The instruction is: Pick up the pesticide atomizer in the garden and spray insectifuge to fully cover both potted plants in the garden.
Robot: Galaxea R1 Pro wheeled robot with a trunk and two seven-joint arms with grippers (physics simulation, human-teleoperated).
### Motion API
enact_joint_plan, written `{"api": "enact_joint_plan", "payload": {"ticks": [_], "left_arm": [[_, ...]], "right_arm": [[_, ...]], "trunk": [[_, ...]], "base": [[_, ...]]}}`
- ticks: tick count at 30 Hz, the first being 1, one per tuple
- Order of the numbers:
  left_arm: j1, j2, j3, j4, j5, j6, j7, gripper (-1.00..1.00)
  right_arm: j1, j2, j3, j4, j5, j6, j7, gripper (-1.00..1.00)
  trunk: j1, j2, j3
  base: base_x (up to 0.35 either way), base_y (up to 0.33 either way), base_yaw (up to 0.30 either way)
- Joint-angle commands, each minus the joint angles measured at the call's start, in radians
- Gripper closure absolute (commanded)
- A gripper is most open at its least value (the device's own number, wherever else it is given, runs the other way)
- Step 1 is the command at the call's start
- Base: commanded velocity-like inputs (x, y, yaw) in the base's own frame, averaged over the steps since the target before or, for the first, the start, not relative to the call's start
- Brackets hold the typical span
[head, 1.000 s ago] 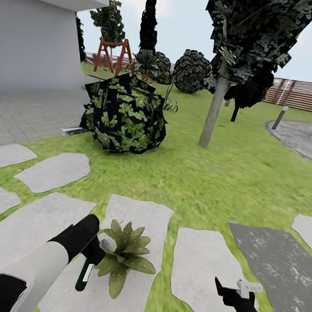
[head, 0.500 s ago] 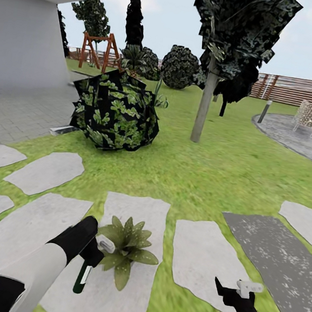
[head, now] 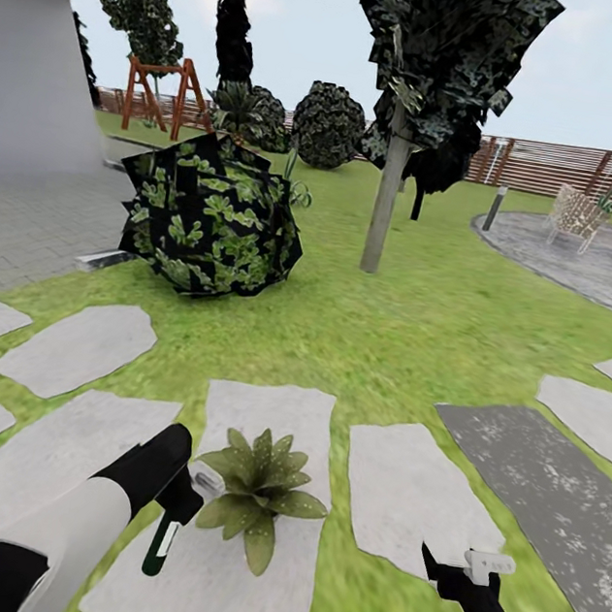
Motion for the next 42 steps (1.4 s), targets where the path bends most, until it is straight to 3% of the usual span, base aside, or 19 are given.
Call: {"api": "enact_joint_plan", "payload": {"ticks": [1,12,16,22,30,42], "left_arm": [[0.000,0.000,-0.004,-0.002,-0.011,0.001,-0.010,1.00],[0.001,0.001,-0.005,0.000,-0.010,0.001,-0.010,1.00],[0.004,-0.001,-0.006,0.007,-0.009,0.000,-0.010,1.00],[0.004,-0.005,-0.004,0.092,-0.009,-0.007,-0.011,1.00],[-0.005,-0.006,0.006,0.094,0.003,0.001,-0.015,1.00],[-0.005,-0.004,0.012,0.102,0.003,0.002,-0.014,1.00]], "right_arm": [[-0.001,0.001,-0.006,0.000,0.010,-0.006,0.006,-1.00],[-0.001,0.001,-0.006,0.000,0.010,-0.006,0.006,-1.00],[-0.001,0.001,-0.006,-0.001,0.011,-0.006,0.006,-1.00],[-0.001,0.001,-0.006,-0.002,0.010,-0.006,0.006,-1.00],[-0.001,0.001,-0.006,0.000,0.010,-0.006,0.006,-1.00],[-0.001,0.001,-0.006,0.000,0.010,-0.006,0.006,-1.00]], "trunk": [[0.000,0.000,-0.001],[0.000,0.000,-0.001],[0.000,0.000,-0.001],[0.000,0.000,-0.001],[0.000,0.000,-0.001],[0.000,0.000,-0.001]], "base": [[0.004,0.306,-0.299],[-0.138,0.260,-0.244],[-0.031,0.030,-0.010],[-0.001,0.001,0.000],[0.000,0.000,-0.009],[0.000,0.071,-0.229]]}}
